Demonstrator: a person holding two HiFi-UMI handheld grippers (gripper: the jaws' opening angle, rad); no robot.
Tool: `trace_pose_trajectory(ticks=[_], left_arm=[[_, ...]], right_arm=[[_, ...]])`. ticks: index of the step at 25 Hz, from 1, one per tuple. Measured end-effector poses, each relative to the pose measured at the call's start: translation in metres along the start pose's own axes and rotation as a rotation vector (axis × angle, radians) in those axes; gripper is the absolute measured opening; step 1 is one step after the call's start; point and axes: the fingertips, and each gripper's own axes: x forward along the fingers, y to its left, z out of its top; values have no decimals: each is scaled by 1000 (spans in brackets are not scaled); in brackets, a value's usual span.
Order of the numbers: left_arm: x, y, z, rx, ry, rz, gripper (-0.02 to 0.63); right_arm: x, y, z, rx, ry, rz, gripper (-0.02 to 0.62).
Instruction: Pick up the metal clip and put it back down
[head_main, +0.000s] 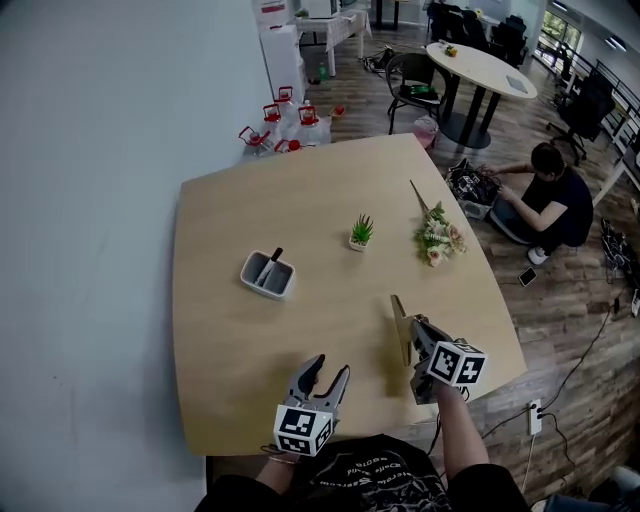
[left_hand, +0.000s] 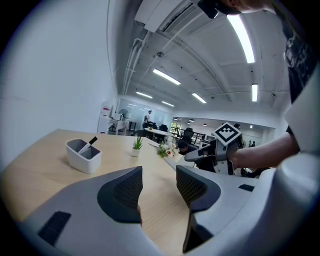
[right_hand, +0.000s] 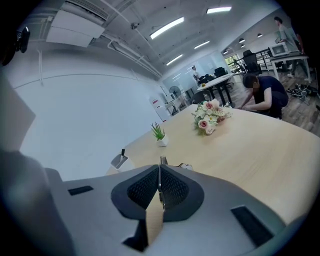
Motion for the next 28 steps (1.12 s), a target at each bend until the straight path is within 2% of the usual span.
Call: trace_pose_trajectory(ticks=[4,10,19,23,25,27,28], left_arm=[[10,8,-5,-12,13,26,216],[21,17,-6,-27,38,39,216],[24,20,-11,-41,51,58,216],[19,22,-11,-36,59,68,216],[17,23,-12,-39,59,76,216],[15,23,-13,-42,56,82,216],[14,23,-13,-42,55,81,216]], right_arm=[[31,-9,-7,38,55,12,20],[62,-32,-10,80,120,-16,20],[75,-64,-1,137,111,-43,35],[74,-72,-6,167,126,-49,74],[74,-77,-6,171,131,-65,114],[73,-82,-9,162,137,-85,173],[71,-82,-11,159,141,-82,227]])
